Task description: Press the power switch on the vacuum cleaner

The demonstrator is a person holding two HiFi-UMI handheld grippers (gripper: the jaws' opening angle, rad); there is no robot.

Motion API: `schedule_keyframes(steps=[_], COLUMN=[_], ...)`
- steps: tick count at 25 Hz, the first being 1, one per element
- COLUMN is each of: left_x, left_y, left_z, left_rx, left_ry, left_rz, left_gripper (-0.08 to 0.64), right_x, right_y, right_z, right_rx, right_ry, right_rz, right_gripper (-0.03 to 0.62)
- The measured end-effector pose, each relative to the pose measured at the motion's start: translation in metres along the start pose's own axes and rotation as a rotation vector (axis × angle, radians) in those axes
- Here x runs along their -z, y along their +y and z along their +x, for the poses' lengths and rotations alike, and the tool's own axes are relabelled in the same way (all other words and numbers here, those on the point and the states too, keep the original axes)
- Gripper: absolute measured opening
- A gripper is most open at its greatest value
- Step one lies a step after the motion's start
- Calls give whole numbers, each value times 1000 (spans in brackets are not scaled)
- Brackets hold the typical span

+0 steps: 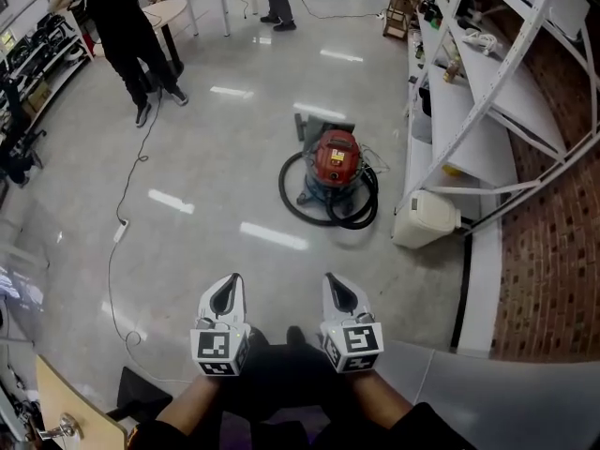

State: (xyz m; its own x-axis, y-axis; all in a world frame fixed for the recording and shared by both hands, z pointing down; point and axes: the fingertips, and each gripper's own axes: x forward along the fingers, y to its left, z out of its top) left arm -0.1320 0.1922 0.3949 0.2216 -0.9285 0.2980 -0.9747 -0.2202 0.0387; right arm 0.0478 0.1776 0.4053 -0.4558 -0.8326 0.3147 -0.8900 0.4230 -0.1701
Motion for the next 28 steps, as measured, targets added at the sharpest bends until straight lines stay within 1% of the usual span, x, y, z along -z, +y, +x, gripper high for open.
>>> schedule_keyframes(steps=[3, 6, 10, 16, 19, 23, 28], left_x=[-3, -3, -3, -13, -16, -20, -37], left_y=[-2, -10, -17, -23, -9, 13, 42], left_z=[4, 15, 42, 90, 113, 148, 189], left_rx=[-6, 12, 61, 154, 179, 196, 219], left_ry=[9, 20, 26, 22, 39, 53, 33], left_rz=[8, 17, 21, 27, 28, 1, -28], left_gripper=[15, 15, 15, 15, 15, 15, 15], right_x=[2, 2, 1, -1, -8, -19, -47], right_y=[-8, -17, -31, -54, -60, -64, -66], right_z=[3, 7, 15, 36, 58, 89, 128], right_rx=[2, 14, 51, 132, 164, 194, 233], right_ry=[-1, -4, -2, 25, 39, 65, 67], right_rz=[18, 29, 35, 44, 51, 40, 20], right_gripper=[-8, -8, -8, -8, -8, -8, -8])
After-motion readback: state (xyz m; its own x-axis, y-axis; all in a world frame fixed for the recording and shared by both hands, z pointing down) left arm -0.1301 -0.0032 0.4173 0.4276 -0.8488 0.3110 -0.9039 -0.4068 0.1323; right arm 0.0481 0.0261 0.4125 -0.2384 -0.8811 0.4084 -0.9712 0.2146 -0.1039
